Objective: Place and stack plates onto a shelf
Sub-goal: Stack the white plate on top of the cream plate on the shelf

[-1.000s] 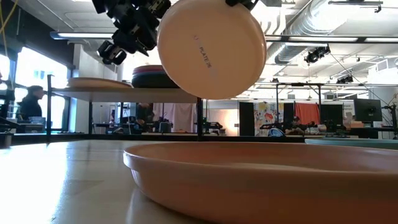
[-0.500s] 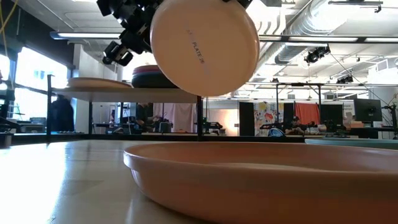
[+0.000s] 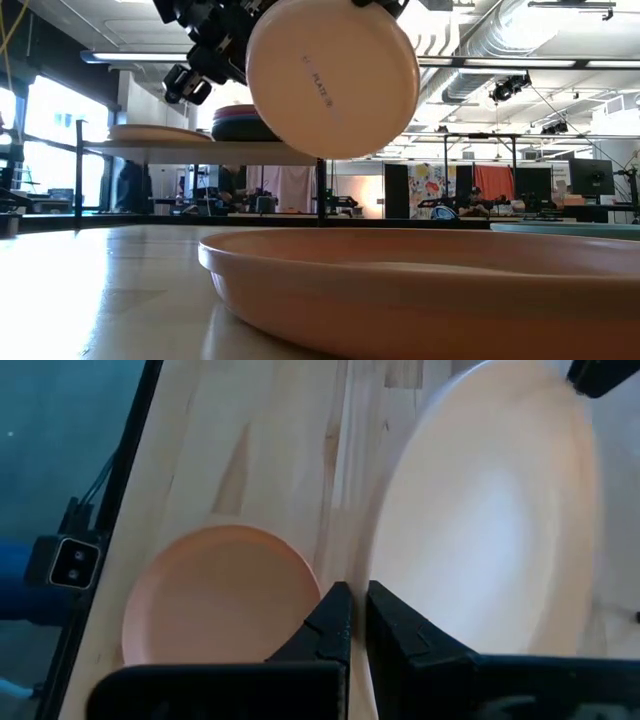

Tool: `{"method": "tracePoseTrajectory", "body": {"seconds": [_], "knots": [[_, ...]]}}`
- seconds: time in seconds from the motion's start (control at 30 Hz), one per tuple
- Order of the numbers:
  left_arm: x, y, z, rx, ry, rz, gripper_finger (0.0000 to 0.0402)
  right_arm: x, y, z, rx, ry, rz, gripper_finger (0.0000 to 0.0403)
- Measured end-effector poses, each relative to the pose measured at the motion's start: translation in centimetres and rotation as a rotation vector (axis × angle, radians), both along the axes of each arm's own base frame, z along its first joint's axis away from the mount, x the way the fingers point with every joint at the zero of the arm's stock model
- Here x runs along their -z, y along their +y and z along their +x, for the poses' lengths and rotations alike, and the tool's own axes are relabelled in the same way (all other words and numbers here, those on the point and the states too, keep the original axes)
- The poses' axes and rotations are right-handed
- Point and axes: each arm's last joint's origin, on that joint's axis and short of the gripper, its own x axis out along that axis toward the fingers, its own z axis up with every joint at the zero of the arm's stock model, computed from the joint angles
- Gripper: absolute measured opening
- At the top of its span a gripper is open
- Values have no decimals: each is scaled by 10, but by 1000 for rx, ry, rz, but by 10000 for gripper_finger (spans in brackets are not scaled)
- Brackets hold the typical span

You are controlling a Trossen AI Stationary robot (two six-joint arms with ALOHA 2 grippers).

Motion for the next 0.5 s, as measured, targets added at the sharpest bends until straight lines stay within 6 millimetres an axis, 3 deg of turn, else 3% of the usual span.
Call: {"method": "tracePoseTrajectory", "body": {"seconds": [0.33,0.5], "knots": [[1,-2,0,14,7,2,99,-2,-6,3,23,-23,-5,0],[2,-3,-2,27,25,-1,99,-16,-10,4,48,-65,-46,0]]}}
